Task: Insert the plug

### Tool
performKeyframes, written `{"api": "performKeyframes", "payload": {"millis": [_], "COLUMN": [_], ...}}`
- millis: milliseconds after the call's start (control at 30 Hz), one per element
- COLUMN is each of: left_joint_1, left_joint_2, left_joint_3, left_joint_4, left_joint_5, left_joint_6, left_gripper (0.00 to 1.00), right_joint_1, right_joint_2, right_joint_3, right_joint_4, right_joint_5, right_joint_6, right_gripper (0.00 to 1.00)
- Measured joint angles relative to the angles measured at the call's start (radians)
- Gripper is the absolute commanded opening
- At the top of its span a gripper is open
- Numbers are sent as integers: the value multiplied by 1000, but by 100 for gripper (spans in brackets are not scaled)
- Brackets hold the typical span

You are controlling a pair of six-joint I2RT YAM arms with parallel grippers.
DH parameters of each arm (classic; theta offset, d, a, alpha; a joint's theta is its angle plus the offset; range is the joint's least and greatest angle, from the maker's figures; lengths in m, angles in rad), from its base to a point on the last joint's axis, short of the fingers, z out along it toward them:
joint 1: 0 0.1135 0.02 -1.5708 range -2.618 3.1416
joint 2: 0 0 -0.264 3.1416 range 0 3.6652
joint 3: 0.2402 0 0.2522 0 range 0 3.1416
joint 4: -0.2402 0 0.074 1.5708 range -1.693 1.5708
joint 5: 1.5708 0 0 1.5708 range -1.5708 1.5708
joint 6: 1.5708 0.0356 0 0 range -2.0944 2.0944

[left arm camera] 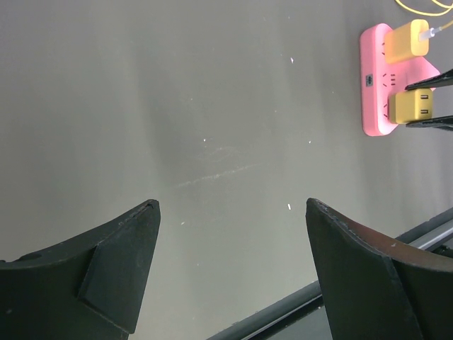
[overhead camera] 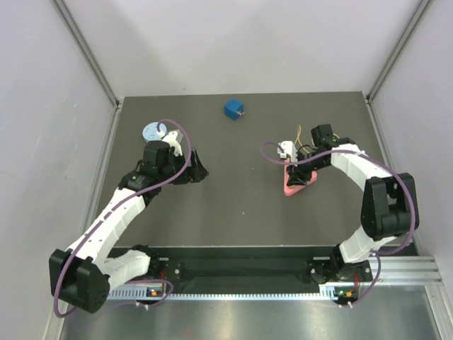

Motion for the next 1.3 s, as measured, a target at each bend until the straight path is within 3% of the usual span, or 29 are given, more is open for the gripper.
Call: {"api": "performKeyframes", "payload": {"millis": [467,700,767,833,900,1000,1300], "left_joint_1": [3,3,4,5,5,6,6], "left_joint_2": [2,3,3,3,3,2,1], "left_joint_3": [0,0,0,0,0,0,0], "left_joint_4": [-6,-8,-8,-8,-8,-7,-7], "left_joint_5": [0,0,0,-1,-2,-3,-3], "left_joint_6": [3,3,3,3,3,3,3], "left_gripper": [88,88,88,88,88,88,89], "right_joint_1": [-58,-59,-56,-55,-52,-42,-4], "right_joint_2": [-9,-16,-17,-17,-17,-17,-42], "right_joint_3": [-50,-47,-34,-22,-11,6,75], "right_joint_4": [68,70,63,54,43,35,24], "right_joint_5": [-58,-37,-5,29,59,84,104], "right_joint_6": [9,17,24,30,35,39,45], "right_gripper": [1,27,29,46,49,66,75]}}
